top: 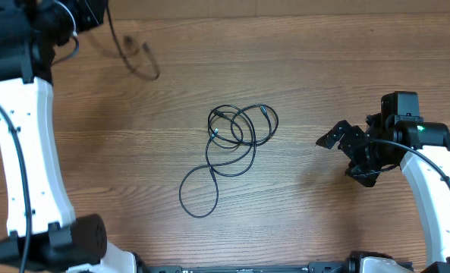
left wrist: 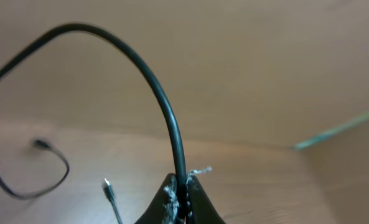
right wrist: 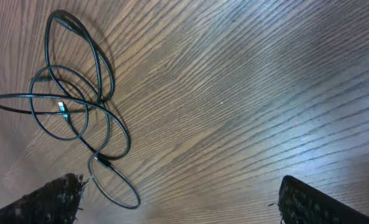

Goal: Untangle cables

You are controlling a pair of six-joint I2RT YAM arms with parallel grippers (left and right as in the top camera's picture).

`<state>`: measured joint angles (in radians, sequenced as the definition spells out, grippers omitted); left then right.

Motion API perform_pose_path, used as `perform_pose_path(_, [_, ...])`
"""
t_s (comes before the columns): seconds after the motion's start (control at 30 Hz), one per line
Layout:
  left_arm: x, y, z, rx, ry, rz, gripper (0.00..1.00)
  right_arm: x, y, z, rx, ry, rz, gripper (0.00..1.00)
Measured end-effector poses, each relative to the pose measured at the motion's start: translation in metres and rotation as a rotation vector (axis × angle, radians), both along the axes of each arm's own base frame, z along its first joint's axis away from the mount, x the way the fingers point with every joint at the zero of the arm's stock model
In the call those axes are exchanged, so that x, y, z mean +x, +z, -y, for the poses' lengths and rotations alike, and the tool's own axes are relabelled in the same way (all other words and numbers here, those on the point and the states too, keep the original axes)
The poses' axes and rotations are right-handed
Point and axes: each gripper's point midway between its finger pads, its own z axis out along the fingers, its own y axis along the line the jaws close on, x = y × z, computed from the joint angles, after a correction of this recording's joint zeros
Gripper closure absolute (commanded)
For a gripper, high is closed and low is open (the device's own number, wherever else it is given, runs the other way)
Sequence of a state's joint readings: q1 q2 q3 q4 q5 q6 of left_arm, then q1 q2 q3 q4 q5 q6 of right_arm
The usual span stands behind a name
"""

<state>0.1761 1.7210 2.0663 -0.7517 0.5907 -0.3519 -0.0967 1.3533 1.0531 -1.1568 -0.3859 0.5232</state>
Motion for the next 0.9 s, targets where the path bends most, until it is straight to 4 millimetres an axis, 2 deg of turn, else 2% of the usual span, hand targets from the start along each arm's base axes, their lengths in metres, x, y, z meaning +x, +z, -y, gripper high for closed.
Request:
perform_pose_path(0.07, [-0.006,0.031,0.013,-0.048,-0.057,0.091,0.96,0.001,0.000,0.000,-0.001,0.000,0.002,0.00])
perform_pose_path(0.17, [-0.013,0.059,0.033,-0.111,-0.152,0.174,0.96,0.001,0.000,0.000,0.000,-0.001,0.002,0.00])
perform_pose_path(0.37, [-0.020,0.065,0.067,-0.161,-0.241,0.170,0.96,0.000,0.000,0.000,0.000,0.000,0.001,0.00])
perform_pose_path(0.47, [-0.017,0.062,0.077,-0.161,-0.241,0.162,0.96,0.000,0.000,0.000,0.000,0.000,-0.001,0.00])
perform_pose_path(0.6, [-0.004,0.049,0.083,-0.160,-0.223,0.135,0.96,0.001,0.000,0.000,-0.001,0.000,0.005,0.00])
perform_pose_path(0.9, [0.044,-0.006,0.106,-0.169,-0.243,0.052,0.96,0.001,0.000,0.000,-0.001,0.000,0.005,0.00])
